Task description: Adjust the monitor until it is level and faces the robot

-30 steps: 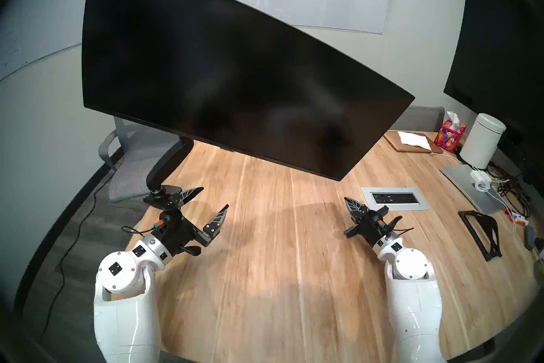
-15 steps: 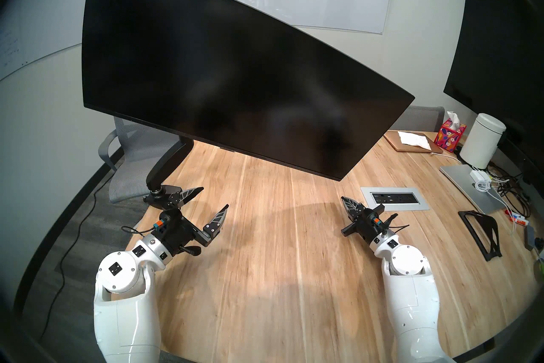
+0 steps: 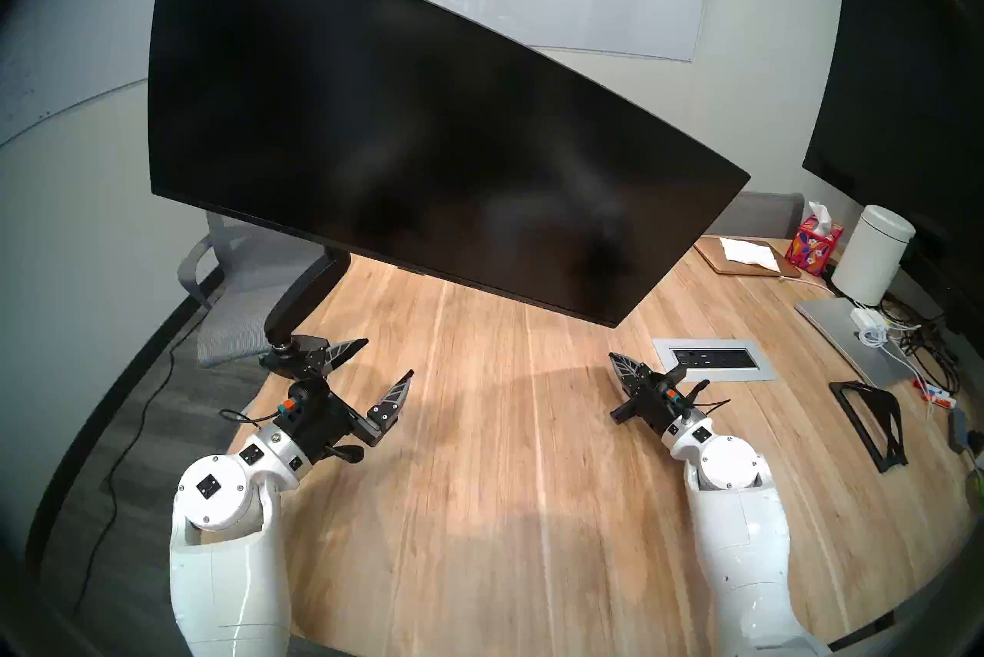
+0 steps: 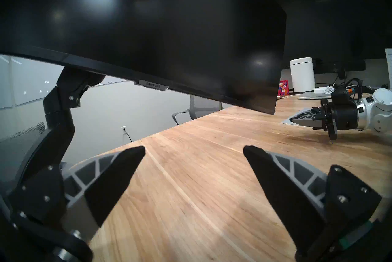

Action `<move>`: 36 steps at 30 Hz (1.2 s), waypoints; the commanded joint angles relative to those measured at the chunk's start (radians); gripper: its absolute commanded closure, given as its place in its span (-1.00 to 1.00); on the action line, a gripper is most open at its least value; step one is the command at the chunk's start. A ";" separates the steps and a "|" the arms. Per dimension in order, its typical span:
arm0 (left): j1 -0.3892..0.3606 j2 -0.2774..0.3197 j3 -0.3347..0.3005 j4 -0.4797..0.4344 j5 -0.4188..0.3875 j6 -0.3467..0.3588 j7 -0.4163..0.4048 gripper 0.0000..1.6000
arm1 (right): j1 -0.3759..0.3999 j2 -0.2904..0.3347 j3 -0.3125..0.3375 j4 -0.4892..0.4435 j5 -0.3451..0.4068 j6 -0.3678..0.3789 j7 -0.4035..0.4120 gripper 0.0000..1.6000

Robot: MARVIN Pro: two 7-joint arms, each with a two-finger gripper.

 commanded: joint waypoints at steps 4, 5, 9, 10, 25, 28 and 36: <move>0.000 0.002 0.003 -0.014 -0.003 -0.001 0.002 -1.00 | 0.059 0.001 -0.007 0.016 -0.002 -0.009 -0.014 1.00; 0.000 0.002 0.002 -0.014 -0.002 -0.001 0.002 -1.00 | 0.063 0.001 -0.007 0.020 -0.003 -0.008 -0.015 1.00; 0.000 0.002 0.003 -0.014 -0.003 -0.001 0.002 -1.00 | 0.076 0.003 -0.008 0.035 -0.003 -0.008 -0.021 1.00; 0.000 0.002 0.003 -0.014 -0.003 -0.001 0.002 -1.00 | 0.079 0.003 -0.009 0.038 -0.003 -0.008 -0.022 1.00; 0.000 0.002 0.002 -0.014 -0.002 -0.001 0.002 -1.00 | 0.115 0.012 -0.018 0.086 -0.005 -0.015 -0.038 1.00; 0.000 0.002 0.003 -0.014 -0.003 -0.001 0.002 -1.00 | 0.116 0.013 -0.019 0.087 -0.003 -0.016 -0.038 1.00; 0.000 0.002 0.003 -0.014 -0.003 0.000 0.002 -1.00 | 0.117 0.020 -0.027 0.084 -0.009 -0.018 -0.036 1.00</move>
